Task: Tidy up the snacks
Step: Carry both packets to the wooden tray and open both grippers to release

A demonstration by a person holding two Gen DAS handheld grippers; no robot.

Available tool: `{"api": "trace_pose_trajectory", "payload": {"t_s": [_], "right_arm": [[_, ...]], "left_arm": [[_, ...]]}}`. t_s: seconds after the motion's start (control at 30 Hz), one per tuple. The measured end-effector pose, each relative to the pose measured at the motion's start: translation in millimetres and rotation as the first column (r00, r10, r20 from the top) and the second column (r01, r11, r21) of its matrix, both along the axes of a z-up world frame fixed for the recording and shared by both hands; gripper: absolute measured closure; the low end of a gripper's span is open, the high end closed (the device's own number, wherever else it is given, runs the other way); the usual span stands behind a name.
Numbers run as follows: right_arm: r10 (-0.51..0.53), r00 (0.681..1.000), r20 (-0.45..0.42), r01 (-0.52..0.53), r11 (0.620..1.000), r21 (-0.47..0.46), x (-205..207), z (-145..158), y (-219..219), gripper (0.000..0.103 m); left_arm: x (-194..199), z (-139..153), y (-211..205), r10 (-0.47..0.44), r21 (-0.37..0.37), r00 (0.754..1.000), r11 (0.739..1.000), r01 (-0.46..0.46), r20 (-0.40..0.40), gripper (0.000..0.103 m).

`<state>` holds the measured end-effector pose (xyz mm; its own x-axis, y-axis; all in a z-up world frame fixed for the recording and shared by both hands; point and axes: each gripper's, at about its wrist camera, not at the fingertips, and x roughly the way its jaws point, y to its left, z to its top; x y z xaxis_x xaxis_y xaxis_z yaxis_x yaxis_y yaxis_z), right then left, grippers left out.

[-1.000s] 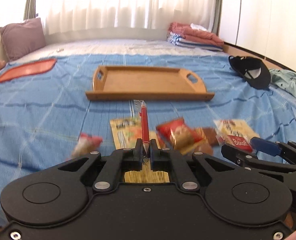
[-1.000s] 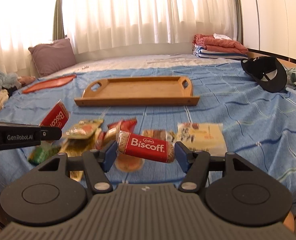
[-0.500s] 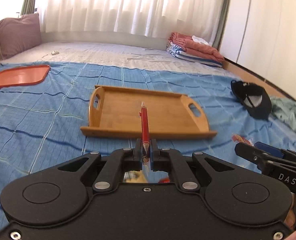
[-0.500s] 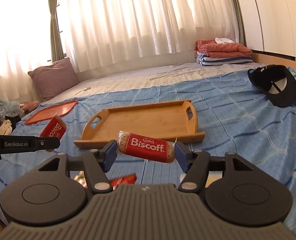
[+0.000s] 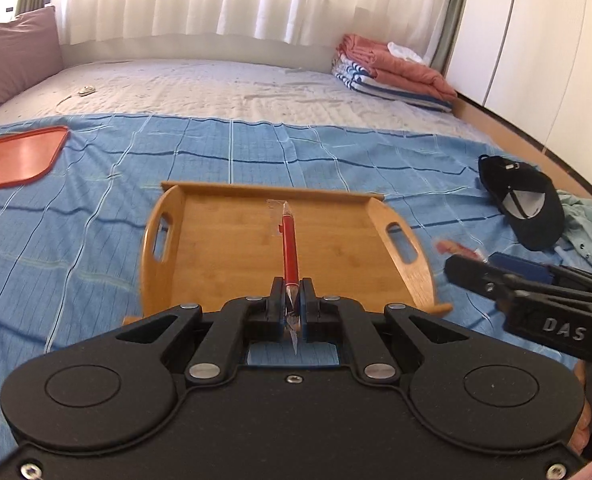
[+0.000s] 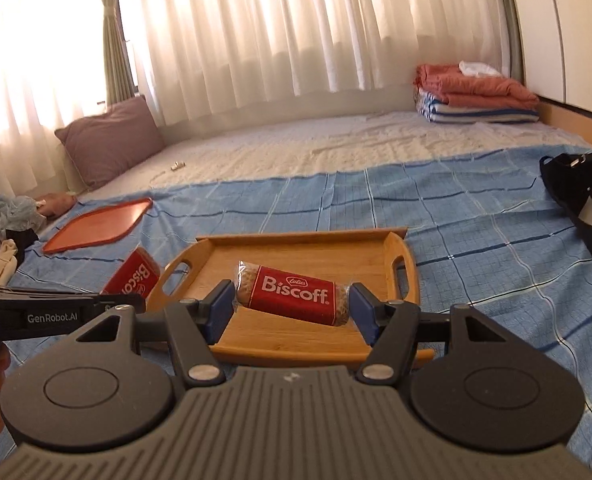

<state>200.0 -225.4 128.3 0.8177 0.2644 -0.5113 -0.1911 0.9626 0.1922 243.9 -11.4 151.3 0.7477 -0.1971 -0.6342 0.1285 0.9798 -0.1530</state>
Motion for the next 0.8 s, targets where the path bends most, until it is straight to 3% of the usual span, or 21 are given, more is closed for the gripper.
{"api": "trace_pose_trajectory", "payload": {"t_s": [0.17,0.37,0.6,0.8], "right_arm": [[0.006,0.997,-0.078,-0.006,1.0,-0.001,49.8,-12.6,-0.8,0.038],[0.011,0.984,-0.176,-0.017,0.999,-0.035,93.9,-43.9,2.7,0.038],[0.042,0.966,-0.254,-0.073,0.991,-0.113,108.8,-90.2,17.7,0.038],[0.064,0.962,-0.266,-0.104,0.985,-0.139,109.6,-108.5,23.2,0.038]], "left_arm": [[47.9,-10.3,-12.6,-0.028,0.023,0.999,0.999,0.029,-0.03,0.096],[97.6,-46.7,-19.1,-0.018,0.007,0.993,1.0,0.019,-0.121,0.096],[125.5,-79.8,-16.8,-0.016,-0.03,0.984,0.999,0.011,-0.175,0.096],[132.8,-95.0,-19.8,-0.038,-0.047,0.98,0.998,0.029,-0.194,0.096]]}}
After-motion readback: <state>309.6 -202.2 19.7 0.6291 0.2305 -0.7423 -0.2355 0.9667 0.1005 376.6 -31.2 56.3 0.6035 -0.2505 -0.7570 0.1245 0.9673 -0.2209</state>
